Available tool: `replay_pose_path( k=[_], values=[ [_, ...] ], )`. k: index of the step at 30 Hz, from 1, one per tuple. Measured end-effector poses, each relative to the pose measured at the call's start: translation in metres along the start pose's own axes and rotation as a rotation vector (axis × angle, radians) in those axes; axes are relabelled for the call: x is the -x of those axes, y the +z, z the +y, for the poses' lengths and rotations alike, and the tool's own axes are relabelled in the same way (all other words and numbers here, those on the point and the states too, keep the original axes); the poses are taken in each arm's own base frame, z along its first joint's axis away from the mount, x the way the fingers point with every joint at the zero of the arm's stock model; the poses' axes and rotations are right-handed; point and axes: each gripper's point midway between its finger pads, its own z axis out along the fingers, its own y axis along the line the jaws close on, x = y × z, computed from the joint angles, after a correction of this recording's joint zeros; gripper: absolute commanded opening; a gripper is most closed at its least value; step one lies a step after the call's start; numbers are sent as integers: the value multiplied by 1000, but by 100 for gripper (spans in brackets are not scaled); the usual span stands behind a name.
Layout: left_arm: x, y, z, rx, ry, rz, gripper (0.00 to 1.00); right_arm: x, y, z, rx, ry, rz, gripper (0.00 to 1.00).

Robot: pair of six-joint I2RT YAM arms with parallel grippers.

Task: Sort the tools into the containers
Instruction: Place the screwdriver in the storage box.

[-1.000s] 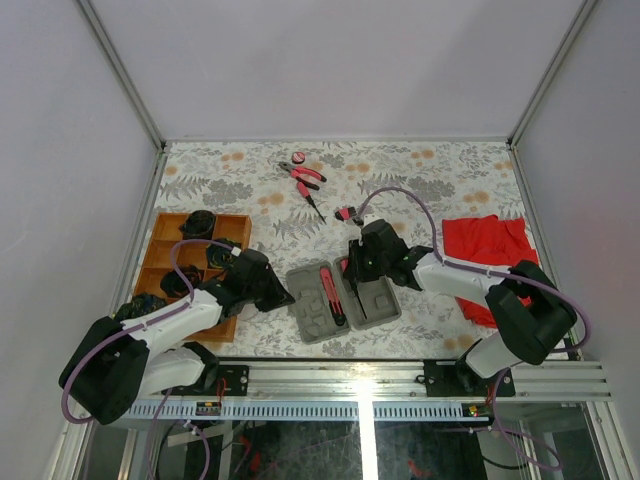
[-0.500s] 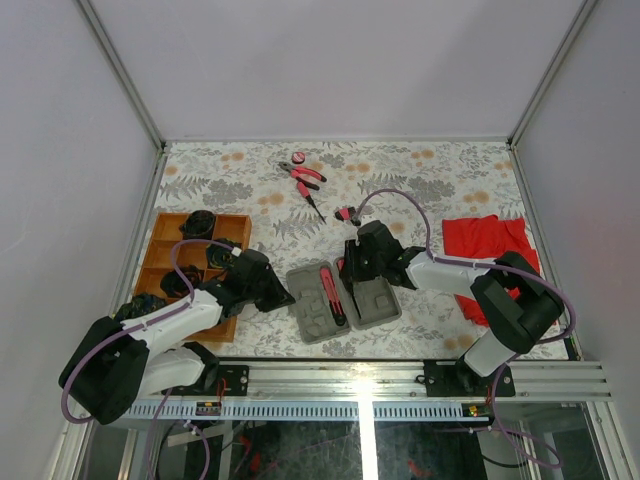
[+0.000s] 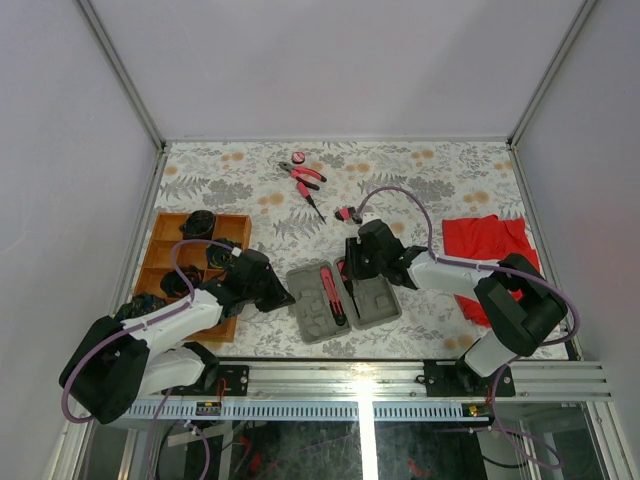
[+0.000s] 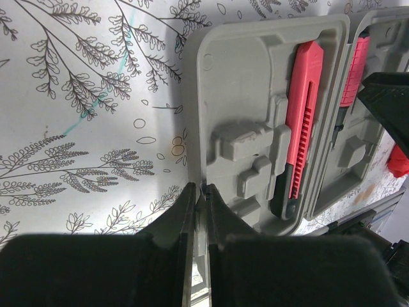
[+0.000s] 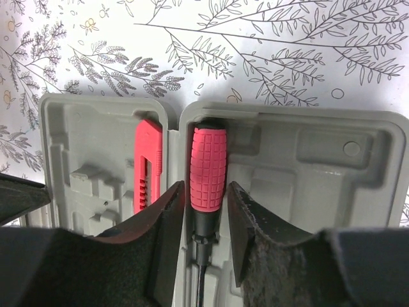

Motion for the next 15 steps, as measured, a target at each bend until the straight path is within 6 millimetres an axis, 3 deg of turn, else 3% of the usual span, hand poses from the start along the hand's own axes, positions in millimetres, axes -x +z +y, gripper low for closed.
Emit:
replay_pose_path(
  k=[5, 15],
  values=[
    [1, 0, -1, 0, 0, 1, 0, 6, -9, 3, 7, -18, -16, 26],
    [1, 2, -2, 4, 0, 4, 0, -2, -17, 5, 24, -31, 21, 25]
  ],
)
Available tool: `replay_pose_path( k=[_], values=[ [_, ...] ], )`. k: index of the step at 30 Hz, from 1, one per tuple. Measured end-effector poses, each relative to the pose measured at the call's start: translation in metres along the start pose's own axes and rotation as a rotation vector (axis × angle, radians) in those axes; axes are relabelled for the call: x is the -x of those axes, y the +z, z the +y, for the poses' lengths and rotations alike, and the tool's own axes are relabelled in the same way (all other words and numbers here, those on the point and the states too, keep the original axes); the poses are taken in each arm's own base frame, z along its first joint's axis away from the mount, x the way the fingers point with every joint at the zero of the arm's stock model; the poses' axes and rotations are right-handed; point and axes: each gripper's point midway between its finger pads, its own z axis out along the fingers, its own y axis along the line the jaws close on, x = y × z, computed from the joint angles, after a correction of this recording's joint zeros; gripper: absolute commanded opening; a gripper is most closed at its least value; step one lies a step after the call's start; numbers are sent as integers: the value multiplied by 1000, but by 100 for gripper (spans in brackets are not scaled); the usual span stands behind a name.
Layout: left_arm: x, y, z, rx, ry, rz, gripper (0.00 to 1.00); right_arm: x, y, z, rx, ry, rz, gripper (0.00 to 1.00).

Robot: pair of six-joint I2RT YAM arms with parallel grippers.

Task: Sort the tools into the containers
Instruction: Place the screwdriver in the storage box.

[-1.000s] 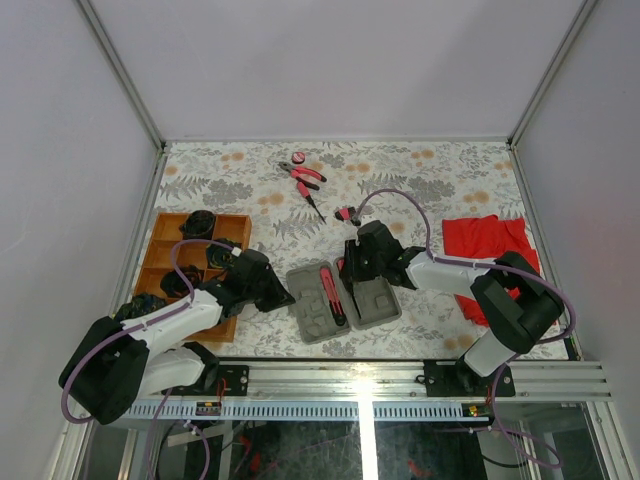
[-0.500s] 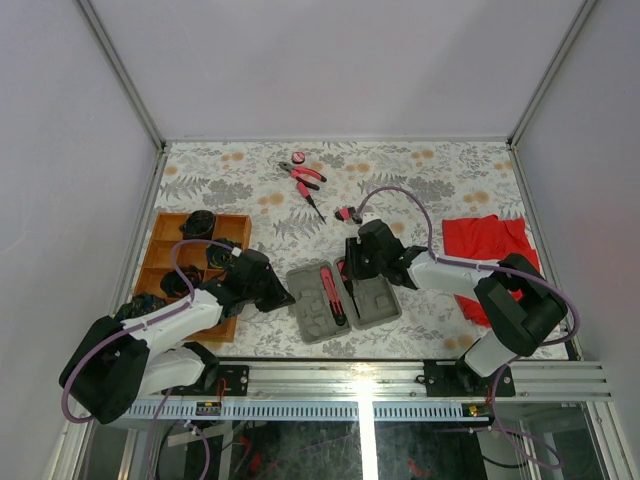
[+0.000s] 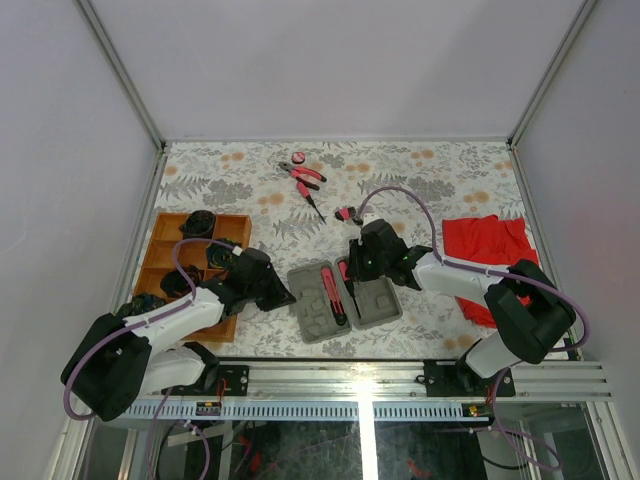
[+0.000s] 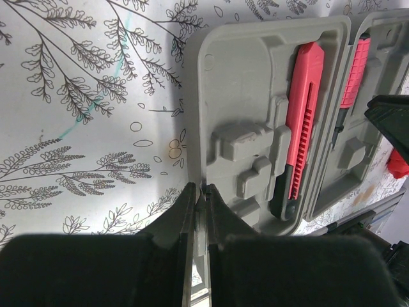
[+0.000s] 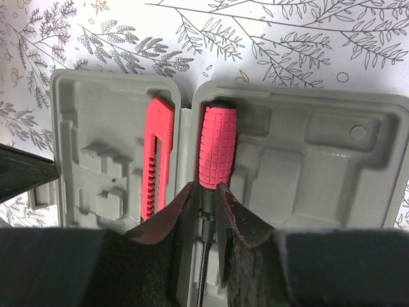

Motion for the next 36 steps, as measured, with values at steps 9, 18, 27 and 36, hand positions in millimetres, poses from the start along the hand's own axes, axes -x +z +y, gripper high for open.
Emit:
replay_pose_path(
  k=[9, 18, 27, 36],
  values=[
    [0, 1, -1, 2, 0, 2, 0, -13, 2, -3, -5, -2, 52, 25],
    [1, 2, -2, 1, 4, 7, 0, -12, 14, -6, -28, -23, 93, 23],
    [2, 3, -3, -3, 4, 6, 0, -11, 11, -7, -32, -30, 92, 26],
    [2, 4, -5, -9, 6, 3, 0, -13, 7, -7, -31, -31, 95, 20]
  ],
)
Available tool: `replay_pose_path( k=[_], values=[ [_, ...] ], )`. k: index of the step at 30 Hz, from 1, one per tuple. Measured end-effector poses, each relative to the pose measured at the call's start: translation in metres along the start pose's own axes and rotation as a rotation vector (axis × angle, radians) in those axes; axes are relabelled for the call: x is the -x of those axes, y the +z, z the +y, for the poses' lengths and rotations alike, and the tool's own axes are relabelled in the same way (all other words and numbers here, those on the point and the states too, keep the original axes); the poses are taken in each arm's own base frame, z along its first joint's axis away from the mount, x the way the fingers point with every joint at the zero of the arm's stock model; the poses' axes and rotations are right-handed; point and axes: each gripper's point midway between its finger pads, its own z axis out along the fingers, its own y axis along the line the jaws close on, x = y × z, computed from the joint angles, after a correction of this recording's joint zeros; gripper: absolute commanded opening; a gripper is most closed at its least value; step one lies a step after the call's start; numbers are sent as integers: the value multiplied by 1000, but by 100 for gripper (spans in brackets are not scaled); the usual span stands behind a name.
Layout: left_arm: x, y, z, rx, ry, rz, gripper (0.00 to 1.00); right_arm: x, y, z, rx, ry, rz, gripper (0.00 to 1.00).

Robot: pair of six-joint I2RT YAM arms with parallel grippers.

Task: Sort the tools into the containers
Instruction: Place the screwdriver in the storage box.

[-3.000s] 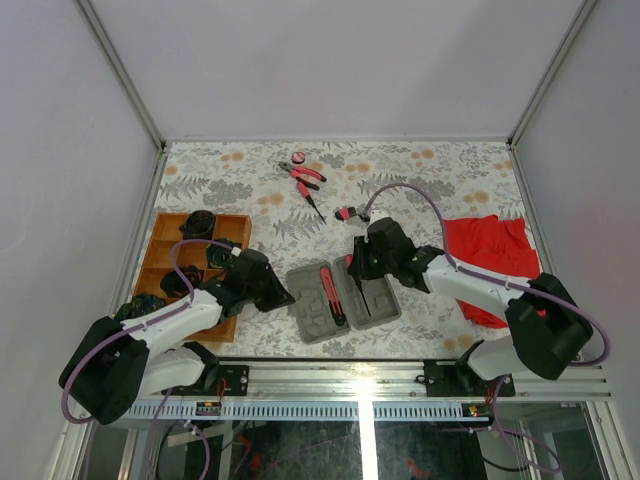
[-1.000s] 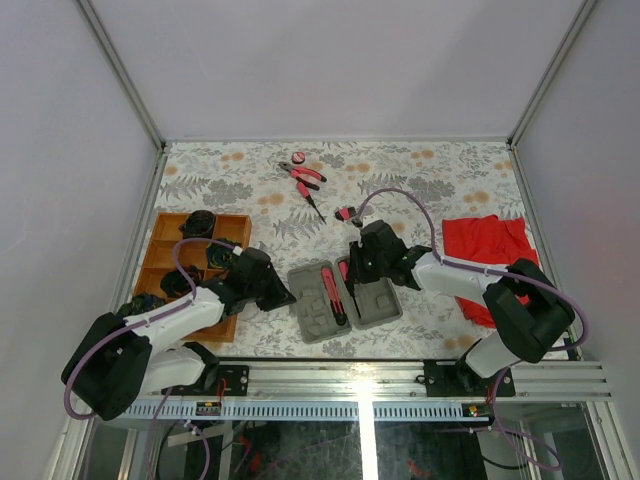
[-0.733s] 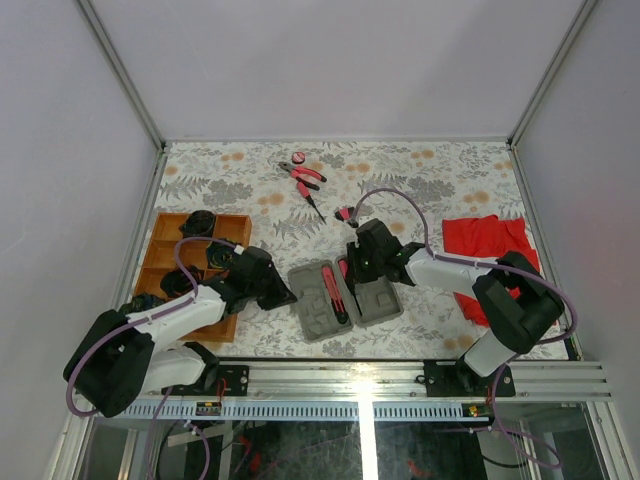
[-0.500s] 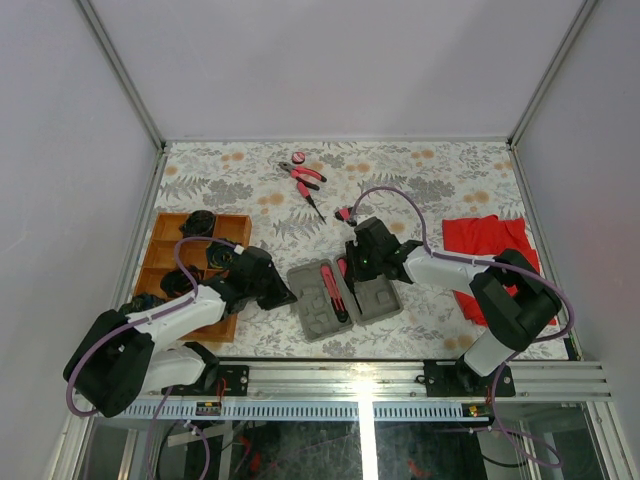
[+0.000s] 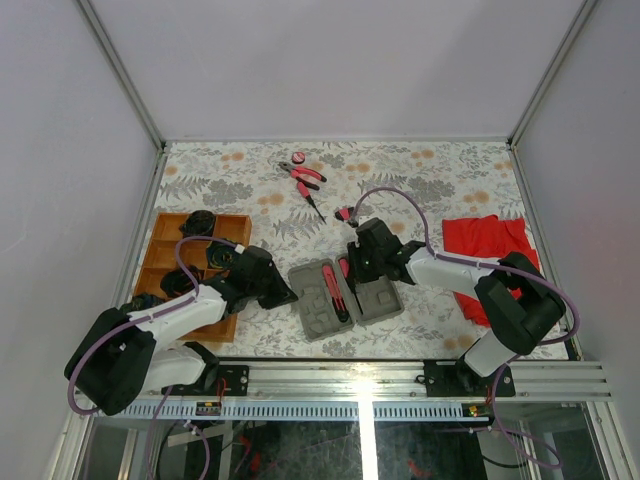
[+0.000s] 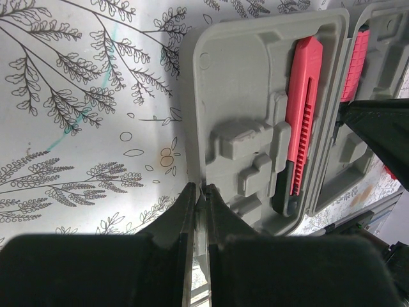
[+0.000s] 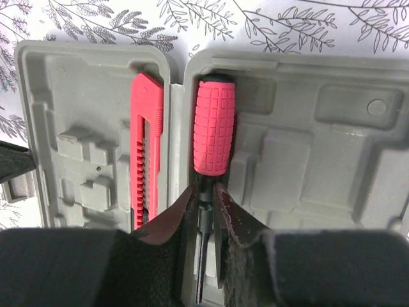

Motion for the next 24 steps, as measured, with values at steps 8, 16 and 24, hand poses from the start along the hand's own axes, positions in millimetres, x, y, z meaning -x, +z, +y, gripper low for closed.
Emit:
replay_pose_path(
  k=[8, 16, 24],
  values=[
    [0, 0, 0, 0, 0, 0, 0, -5, 0, -3, -12, 1, 16, 14],
    [0, 1, -1, 2, 5, 6, 0, -3, 2, -3, -48, -18, 38, 15],
    [2, 5, -5, 3, 30, 19, 0, 5, 9, -4, -161, -93, 75, 5]
  ],
)
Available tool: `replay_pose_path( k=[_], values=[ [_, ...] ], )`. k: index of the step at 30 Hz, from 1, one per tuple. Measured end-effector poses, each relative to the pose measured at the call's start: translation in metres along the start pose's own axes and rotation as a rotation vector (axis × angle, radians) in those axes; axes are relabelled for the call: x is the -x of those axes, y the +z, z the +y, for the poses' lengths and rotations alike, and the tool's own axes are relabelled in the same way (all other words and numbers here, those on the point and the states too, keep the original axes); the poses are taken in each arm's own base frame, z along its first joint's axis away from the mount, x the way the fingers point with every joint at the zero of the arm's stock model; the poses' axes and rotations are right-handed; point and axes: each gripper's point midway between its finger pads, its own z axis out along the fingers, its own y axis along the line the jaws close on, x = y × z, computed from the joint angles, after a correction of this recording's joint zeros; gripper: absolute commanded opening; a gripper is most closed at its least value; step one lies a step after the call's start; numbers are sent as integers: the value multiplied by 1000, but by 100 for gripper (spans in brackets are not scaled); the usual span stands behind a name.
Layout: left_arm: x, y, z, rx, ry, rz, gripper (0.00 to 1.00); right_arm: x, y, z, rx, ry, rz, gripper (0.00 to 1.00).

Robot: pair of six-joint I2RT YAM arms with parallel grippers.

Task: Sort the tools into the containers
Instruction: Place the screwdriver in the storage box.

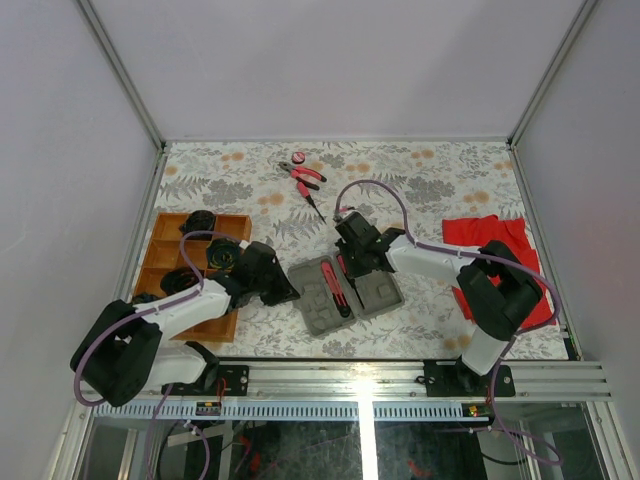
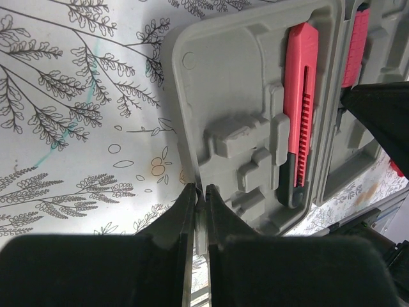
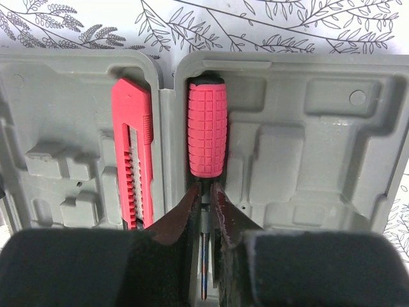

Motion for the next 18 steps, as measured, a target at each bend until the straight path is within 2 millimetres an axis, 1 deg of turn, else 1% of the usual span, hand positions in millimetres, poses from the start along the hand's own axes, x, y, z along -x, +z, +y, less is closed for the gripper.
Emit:
replay_pose_path(
  k=[1, 2, 6, 11, 18],
  values=[
    [0, 0, 0, 0, 2, 1, 0, 1, 1, 0, -12, -9, 5, 1],
    [0, 0, -1, 0, 5, 1, 0, 1, 1, 0, -20, -17, 11, 0],
    [0, 1, -1, 0, 8, 3, 0, 0, 3, -1, -39, -35, 35, 0],
    [1, 1, -1, 6, 20, 8, 0, -7, 9, -3, -54, -48, 71, 0],
    [2, 2, 0, 30, 41, 24, 0, -9, 10, -2, -62, -58, 65, 0]
  ],
)
